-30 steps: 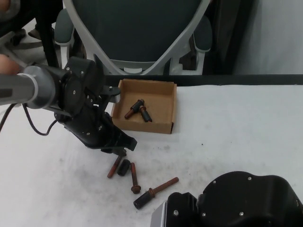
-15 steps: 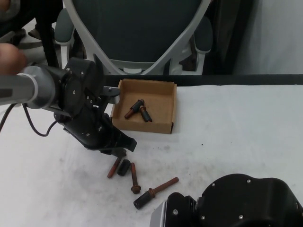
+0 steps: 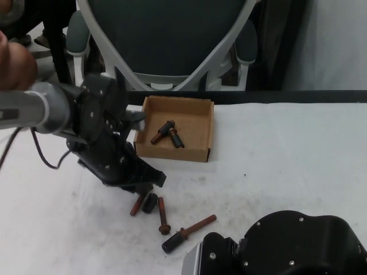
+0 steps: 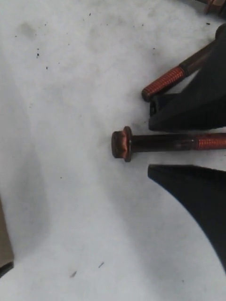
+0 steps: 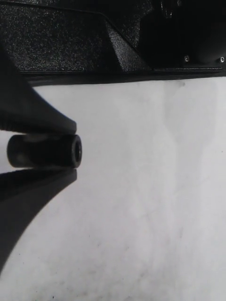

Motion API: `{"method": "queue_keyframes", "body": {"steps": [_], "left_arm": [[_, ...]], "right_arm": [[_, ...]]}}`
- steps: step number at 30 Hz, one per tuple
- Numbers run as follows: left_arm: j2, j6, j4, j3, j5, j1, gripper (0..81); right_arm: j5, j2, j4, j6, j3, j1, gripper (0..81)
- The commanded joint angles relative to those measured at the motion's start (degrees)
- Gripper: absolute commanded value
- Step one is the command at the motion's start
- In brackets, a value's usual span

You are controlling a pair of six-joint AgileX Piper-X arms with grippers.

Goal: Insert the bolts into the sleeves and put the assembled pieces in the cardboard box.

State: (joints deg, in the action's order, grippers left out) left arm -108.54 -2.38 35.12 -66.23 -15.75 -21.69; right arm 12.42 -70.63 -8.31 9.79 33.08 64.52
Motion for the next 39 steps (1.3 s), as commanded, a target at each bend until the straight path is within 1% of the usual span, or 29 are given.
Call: {"method": "queue_keyframes", "body": {"steps": [1, 10, 12, 14, 17, 18, 22, 26, 29, 32, 34, 37, 39], "left_arm": [[-2.6, 0.7, 0.3, -0.4, -1.7, -0.2, 23.9], [-4.3, 0.8, -2.9, -0.4, -2.4, -0.2, 23.8], [-4.3, 0.9, -3.1, -0.4, -2.4, -0.2, 22.2], [-4.3, 0.6, -3.1, -0.4, -2.3, -0.2, 15.9], [-4.3, -0.7, -3.1, -0.4, -2.5, -0.2, 2.6], [-4.3, -1.3, -3.1, -0.4, -2.7, -0.2, 0.7], [-4.3, -2.7, -3.5, -0.4, -5.1, -0.2, 0.8], [-3.1, -2.8, -6.5, 2.1, -5.4, -0.2, 0.8], [-0.7, -1.9, -12.7, 7.0, -5.4, -0.2, 0.8], [2.1, 0.2, -21.0, 12.4, -8.4, -0.2, 0.8], [4.3, 1.3, -26.5, 16.6, -9.7, -0.4, 0.8], [8.4, 1.9, -35.1, 22.6, -9.7, -0.9, 0.8], [11.0, 2.4, -40.8, 26.9, -9.7, -1.2, 0.8]], "right_arm": [[0.3, 0.7, 0.5, -0.9, 0.1, 0.1, 0.2], [0.3, 0.7, 0.1, -0.8, 0.1, 0.1, 0.2], [0.3, 0.7, 0.1, -0.4, 0.1, 0.1, 0.2], [0.3, 0.7, 0.1, -0.4, 0.1, 0.1, 0.2], [0.3, 0.7, -0.3, -0.4, 0.1, 0.1, 0.2], [0.3, 0.7, -0.5, -0.4, 0.1, 0.1, 0.2], [0.1, 0.7, -1.2, -0.4, -1.1, 0.1, 0.2], [-2.9, 0.7, 1.0, -2.5, -3.9, 0.1, 0.2], [-3.3, 0.7, 7.4, -4.4, -7.3, 0.1, 0.2], [-3.8, 0.7, 15.5, -5.8, -10.2, 0.1, 0.2], [-5.3, 0.7, 17.9, -5.8, -11.7, 0.1, 0.2], [-7.5, 0.7, 20.3, -6.5, -13.5, 0.1, 0.2], [-7.6, 0.7, 22.9, -7.3, -14.9, 0.1, 0.2]]}}
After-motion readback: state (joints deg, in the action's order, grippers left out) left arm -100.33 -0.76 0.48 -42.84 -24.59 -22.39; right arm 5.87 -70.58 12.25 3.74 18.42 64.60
